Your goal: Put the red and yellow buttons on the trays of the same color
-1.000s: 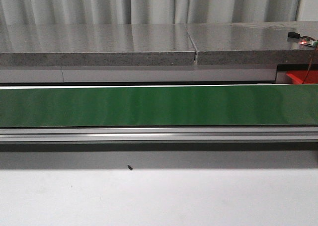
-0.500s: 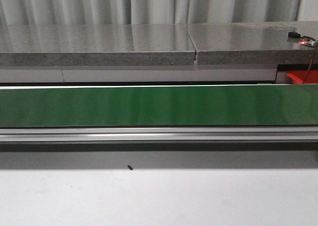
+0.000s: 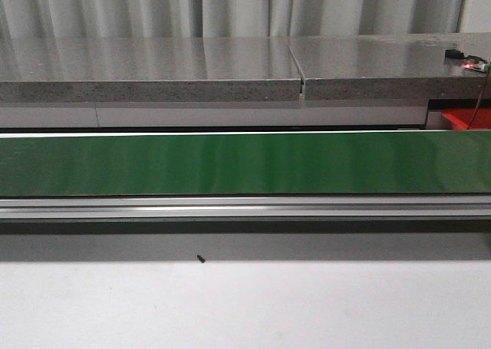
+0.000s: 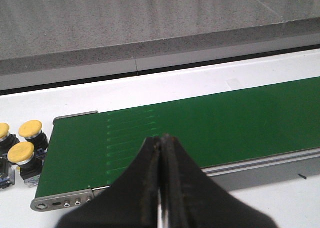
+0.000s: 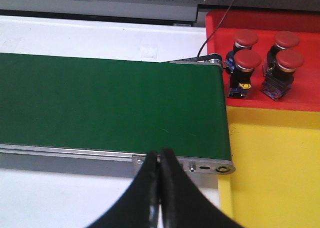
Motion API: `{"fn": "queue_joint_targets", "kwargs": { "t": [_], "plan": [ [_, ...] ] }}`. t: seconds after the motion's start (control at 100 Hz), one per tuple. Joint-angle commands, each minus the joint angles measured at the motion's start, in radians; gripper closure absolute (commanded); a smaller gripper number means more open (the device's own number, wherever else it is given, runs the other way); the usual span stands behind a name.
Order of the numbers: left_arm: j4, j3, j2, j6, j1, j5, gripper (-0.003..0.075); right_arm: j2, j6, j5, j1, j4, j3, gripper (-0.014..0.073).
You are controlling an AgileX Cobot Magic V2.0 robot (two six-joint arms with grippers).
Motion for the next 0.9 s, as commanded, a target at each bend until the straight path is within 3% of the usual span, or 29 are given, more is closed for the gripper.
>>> {"fn": "queue_joint_targets", "kwargs": {
  "t": [0.0, 0.44, 0.66, 0.89],
  "plan": [
    [-0.012, -0.026, 0.008, -0.010, -0.008, -0.069, 0.0739, 0.001, -0.002, -0.071, 0.001, 0.002, -0.023, 0.0660],
    [-0.017, -0.026, 0.008, -0.010, -0.008, -0.071, 0.0739, 0.001, -0.002, -0.071, 0.001, 0.002, -0.023, 0.0660],
    [0.108, -0.030, 0.071, -0.224, -0.006, -0.067, 0.0739, 0.001, -0.002, -0.071, 0.001, 0.002, -0.023, 0.0660],
    [0.107, -0.057, 0.230, -0.254, 0.001, -0.078, 0.0738, 0.001, -0.002, -0.071, 0.001, 0.002, -0.023, 0.0660]
  ]
}}
